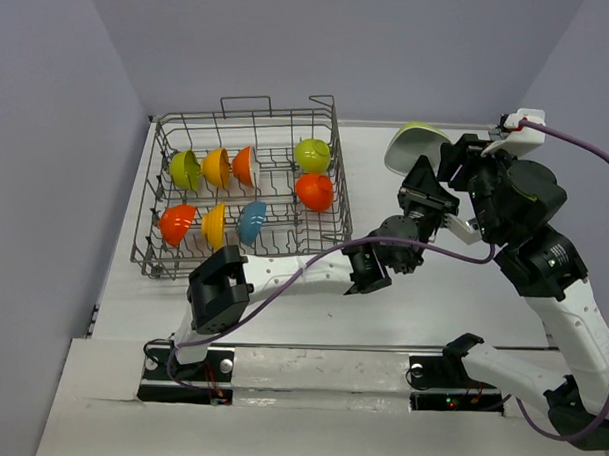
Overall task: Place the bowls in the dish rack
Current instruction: Pass from the right arm to the left, then place the upside down bowl on the dish rack.
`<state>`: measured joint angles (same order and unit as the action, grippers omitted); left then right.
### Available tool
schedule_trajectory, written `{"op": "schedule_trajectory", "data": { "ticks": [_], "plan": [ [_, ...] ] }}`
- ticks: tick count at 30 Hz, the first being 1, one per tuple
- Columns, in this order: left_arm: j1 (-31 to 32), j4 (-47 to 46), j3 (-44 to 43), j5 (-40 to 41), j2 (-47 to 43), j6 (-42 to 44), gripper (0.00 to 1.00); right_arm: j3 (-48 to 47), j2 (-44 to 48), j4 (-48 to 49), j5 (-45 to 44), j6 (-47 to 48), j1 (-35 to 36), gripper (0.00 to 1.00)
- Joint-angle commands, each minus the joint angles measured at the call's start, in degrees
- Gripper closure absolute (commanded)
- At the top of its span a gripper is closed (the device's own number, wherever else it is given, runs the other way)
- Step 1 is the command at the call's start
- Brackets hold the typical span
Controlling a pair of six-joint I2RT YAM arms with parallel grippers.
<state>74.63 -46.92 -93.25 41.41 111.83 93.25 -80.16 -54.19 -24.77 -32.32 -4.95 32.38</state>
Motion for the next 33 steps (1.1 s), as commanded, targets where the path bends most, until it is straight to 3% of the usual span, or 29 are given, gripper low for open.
{"op": "schedule_trajectory", "data": {
  "ticks": [1,15,22,27,31,33],
  "plan": [
    [0.5,-2.6,-2.1,1.4,-5.7,-1.8,1.00,-2.1,1.2,3.2,-1.8,-0.2,0.2,0.43],
    [-1.2,8.6,-1.1,0.9,-10.7,-12.7,1.00,-10.3,4.3,-0.9,5.1,-6.2,0.2,0.37],
    [-1.8,12.8,2.5,0.8,-14.2,-16.5,1.00,-14.1,3.2,-1.0,3.0,-9.2,0.2,0.33],
    [-2.8,24.1,-0.5,-1.5,-17.9,-28.1,1.00,-15.0,1.6,-0.4,0.0,-11.4,0.2,0.32],
    [-5.7,36.5,-3.8,-10.8,-25.6,-48.7,1.00,-14.8,-0.9,-0.5,0.8,-12.6,0.2,0.32],
    [-7.4,38.5,-3.4,-14.4,-28.4,-54.4,1.00,-14.6,-2.4,-1.4,1.5,-13.0,0.2,0.31]
  ]
}}
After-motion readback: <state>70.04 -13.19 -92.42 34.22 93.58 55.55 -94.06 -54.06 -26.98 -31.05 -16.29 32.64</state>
